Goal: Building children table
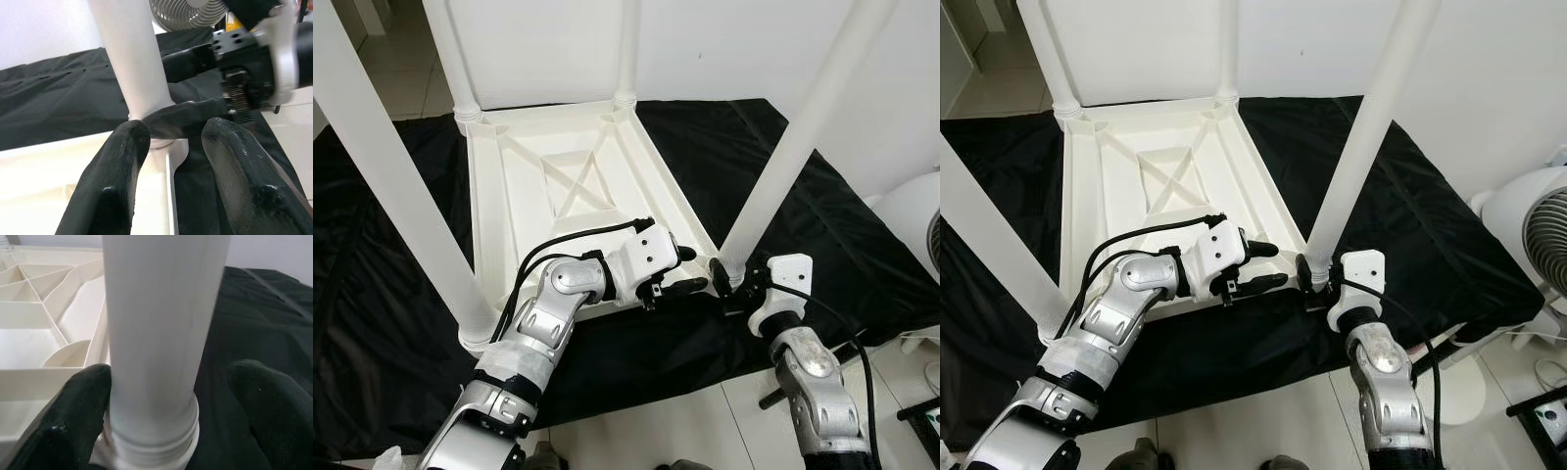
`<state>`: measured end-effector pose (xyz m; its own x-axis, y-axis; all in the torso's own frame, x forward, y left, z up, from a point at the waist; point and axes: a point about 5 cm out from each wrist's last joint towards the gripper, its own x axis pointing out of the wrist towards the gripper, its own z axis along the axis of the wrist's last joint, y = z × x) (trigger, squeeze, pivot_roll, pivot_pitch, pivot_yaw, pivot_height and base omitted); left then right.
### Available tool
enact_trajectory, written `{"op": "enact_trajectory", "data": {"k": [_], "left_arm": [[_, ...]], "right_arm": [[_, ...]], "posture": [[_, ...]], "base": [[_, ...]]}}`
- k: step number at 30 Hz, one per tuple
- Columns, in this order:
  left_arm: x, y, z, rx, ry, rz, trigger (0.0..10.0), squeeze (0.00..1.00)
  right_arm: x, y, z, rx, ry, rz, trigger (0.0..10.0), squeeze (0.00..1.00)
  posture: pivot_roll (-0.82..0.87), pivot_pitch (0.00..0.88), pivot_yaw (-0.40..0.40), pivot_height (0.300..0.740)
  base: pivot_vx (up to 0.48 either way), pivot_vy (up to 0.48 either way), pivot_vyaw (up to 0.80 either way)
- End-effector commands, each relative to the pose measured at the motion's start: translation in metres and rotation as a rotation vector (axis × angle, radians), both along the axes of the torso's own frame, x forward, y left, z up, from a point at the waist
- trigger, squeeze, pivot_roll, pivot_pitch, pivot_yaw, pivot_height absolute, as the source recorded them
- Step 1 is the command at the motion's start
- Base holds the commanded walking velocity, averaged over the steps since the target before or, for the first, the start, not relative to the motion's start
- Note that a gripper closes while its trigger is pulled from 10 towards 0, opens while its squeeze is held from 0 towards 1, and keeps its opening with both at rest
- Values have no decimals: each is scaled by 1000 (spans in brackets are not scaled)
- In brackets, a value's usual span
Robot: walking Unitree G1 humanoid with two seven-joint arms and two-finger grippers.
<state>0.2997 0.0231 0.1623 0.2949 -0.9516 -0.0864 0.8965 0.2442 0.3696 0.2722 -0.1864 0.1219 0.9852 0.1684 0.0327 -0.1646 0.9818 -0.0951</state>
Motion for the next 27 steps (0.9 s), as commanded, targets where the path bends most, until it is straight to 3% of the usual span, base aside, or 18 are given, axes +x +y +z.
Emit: {"op": "enact_trajectory", "data": {"k": [1,5,7,9,10,13,14,15,27], "left_arm": [[5,0,1,-13,-14,62,10000,0],[7,1,3,-16,-20,68,10000,0],[7,1,3,-16,-20,68,10000,0],[8,1,5,-18,-29,73,10000,0],[9,0,6,-20,-32,74,10000,0],[9,0,6,-21,-35,77,10000,0],[9,-1,7,-22,-37,78,10000,0],[9,-1,7,-23,-38,79,10000,0],[10,-1,8,-29,-40,88,10000,0]], "right_arm": [[10,-11,1,-6,5,5,10000,0],[26,-7,5,-24,11,102,10000,0],[26,-7,5,-24,11,102,10000,0],[37,2,8,-23,19,220,10000,0],[39,5,8,-21,27,263,8667,0],[40,7,7,-23,32,293,8667,0],[41,9,6,-23,43,311,2784,0],[41,10,4,-22,48,321,0,0],[34,2,-5,6,62,285,0,0]], "posture": [[-27,0,-8,740],[-20,0,-6,740],[-20,0,-6,740],[-12,0,-12,740],[-12,0,-12,740],[-13,0,-12,740],[-9,0,-17,740],[-9,0,-17,740],[-8,0,-25,740]], "base": [[0,0,0],[0,0,0],[0,0,0],[0,0,0],[0,0,0],[0,0,0],[0,0,0],[0,0,0],[0,0,0]]}}
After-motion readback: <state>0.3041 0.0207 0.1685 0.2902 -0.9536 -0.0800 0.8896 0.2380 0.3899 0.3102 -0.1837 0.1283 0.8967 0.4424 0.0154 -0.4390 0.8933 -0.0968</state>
